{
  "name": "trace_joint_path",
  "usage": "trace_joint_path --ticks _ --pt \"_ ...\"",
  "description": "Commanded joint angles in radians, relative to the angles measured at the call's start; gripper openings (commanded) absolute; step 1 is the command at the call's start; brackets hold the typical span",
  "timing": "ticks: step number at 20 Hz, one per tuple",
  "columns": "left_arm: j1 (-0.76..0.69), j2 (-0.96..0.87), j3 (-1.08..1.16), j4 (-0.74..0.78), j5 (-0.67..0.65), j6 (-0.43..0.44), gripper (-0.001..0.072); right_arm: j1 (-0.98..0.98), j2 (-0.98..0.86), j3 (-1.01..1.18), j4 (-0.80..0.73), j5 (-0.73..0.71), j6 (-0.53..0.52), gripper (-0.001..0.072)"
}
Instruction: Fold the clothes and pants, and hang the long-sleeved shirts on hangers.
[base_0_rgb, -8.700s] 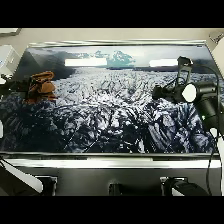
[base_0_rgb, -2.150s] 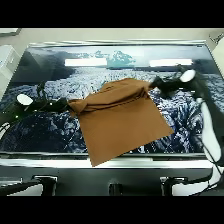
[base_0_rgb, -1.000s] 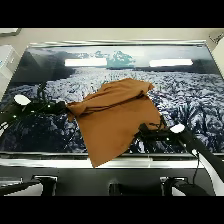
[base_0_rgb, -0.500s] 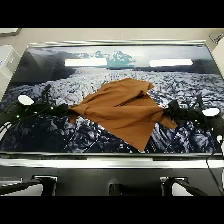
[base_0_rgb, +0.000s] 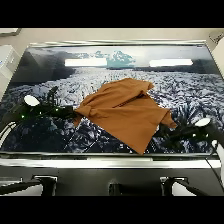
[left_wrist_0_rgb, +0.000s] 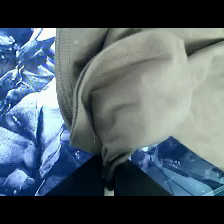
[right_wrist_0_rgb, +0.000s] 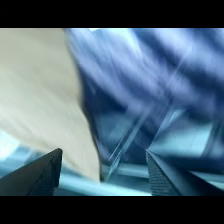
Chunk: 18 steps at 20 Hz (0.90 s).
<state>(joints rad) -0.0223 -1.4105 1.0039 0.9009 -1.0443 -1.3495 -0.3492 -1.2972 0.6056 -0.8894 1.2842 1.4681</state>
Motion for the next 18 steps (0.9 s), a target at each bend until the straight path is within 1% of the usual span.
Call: trace_joint_path --ticks 1,2,4,5,7,8,9,10,11,13,15,17,18 --pt "-0.002 -0.001 0.000 0.000 -0.003 0.000 0.0030 0.000 0.003 -0.173 0.176 0.009 -0.102 0.0596" --pt "-0.002 -0.001 0.000 0.000 -0.003 0.000 0.0031 0.000 0.003 -0.194 0.205 0.003 -0.115 0.0596" --pt "-0.002 0.000 0.000 0.000 -0.003 0.000 0.0031 0.047 0.003 -0.206 0.199 -0.024 -0.114 0.0596" --pt "-0.002 0.000 0.000 0.000 -0.003 0.000 0.0030 0.098 0.003 -0.206 0.201 -0.060 -0.101 0.0596" --pt "-0.002 0.000 0.000 0.000 -0.007 -0.001 0.0030 0.218 0.003 -0.206 0.253 -0.186 -0.058 0.0596" --pt "-0.002 0.000 0.000 0.000 -0.013 -0.001 0.0030 0.263 0.003 -0.206 0.299 -0.245 -0.059 0.0541" --pt "-0.002 0.000 0.000 0.000 -0.019 0.000 0.0030 0.298 0.003 -0.204 0.350 -0.289 -0.061 0.0382" --pt "-0.002 0.000 0.000 0.000 -0.022 0.000 0.0030 0.315 0.003 -0.195 0.385 -0.301 -0.080 0.0122" --pt "-0.001 0.000 0.000 0.000 -0.022 0.001 0.0030 0.316 0.006 -0.173 0.398 -0.288 -0.100 0.0045" --pt "0.008 0.002 0.003 0.000 -0.021 0.005 0.0030 0.308 0.048 -0.084 0.377 -0.251 -0.113 0.0043" --pt "0.017 0.024 0.039 0.001 -0.021 0.020 0.0029 0.281 0.109 0.056 0.330 -0.230 -0.074 0.0043" --pt "0.022 0.087 0.137 0.027 0.003 0.019 0.0028 0.245 0.174 0.259 0.274 -0.205 -0.076 0.0043" --pt "0.025 0.133 0.214 0.034 0.029 0.019 0.0028 0.225 0.206 0.390 0.246 -0.200 -0.109 0.0043"
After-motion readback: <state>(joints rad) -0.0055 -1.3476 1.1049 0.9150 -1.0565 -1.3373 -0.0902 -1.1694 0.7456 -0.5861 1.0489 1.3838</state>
